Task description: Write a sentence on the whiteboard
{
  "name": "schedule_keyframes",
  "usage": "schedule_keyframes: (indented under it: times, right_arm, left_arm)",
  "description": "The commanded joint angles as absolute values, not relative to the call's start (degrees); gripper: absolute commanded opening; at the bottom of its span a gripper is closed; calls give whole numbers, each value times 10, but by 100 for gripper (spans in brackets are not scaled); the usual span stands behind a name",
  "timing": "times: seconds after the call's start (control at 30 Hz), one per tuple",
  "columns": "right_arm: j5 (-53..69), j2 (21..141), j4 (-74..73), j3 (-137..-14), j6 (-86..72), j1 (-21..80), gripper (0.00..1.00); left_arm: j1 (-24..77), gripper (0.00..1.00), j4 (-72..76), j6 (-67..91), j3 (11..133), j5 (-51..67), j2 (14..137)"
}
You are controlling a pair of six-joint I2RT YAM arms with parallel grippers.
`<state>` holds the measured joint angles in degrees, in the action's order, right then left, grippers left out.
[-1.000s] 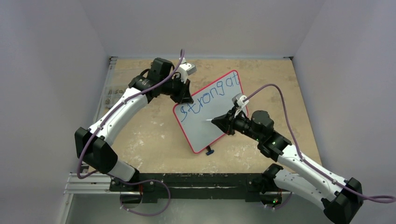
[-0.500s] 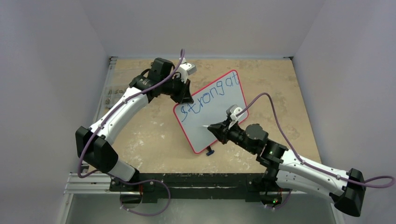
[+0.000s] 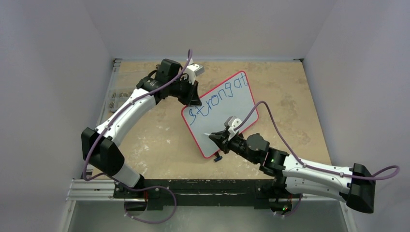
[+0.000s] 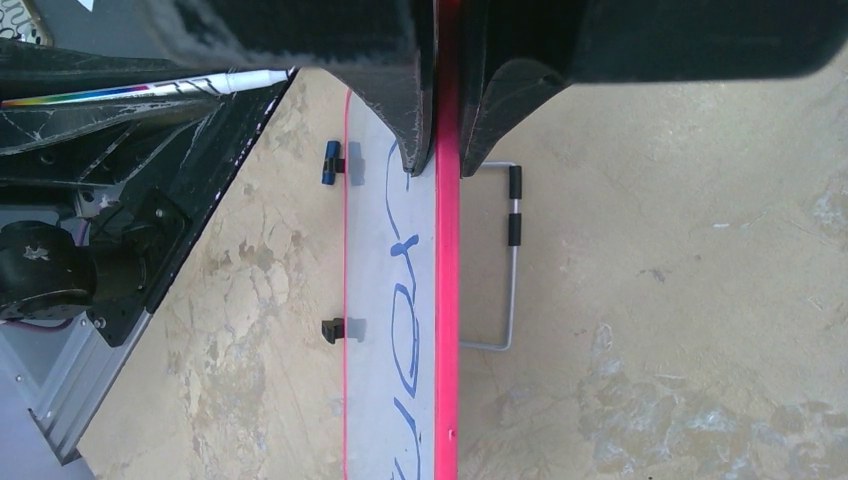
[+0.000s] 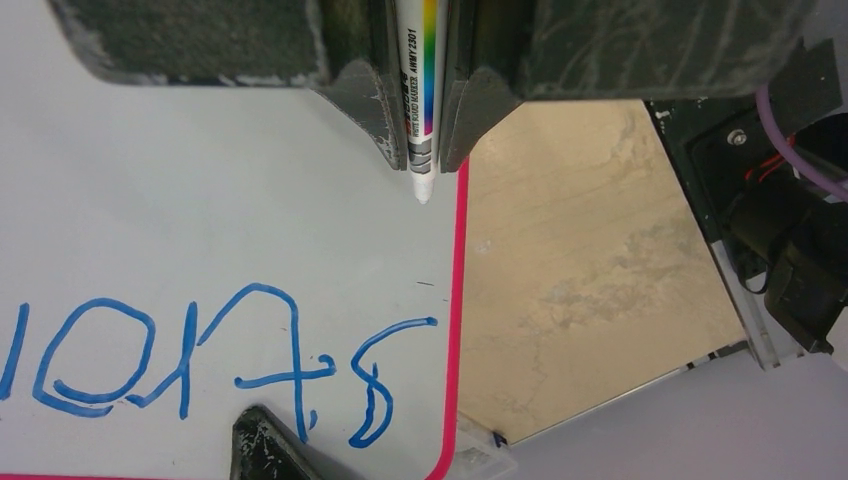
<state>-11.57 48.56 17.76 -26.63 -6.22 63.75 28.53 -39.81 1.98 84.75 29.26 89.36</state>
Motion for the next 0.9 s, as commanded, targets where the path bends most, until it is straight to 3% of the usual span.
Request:
schedule_keyframes:
  times: [0.0,0.87]
  right_arm:
    - [-146,489,219,-277,-49,648,0]
    - [-175,602,311,-301,-4,673,0]
  left_arm:
    - [289,0,-455,-29,835,197,924]
    - [289,0,-460,-18,838,205,927]
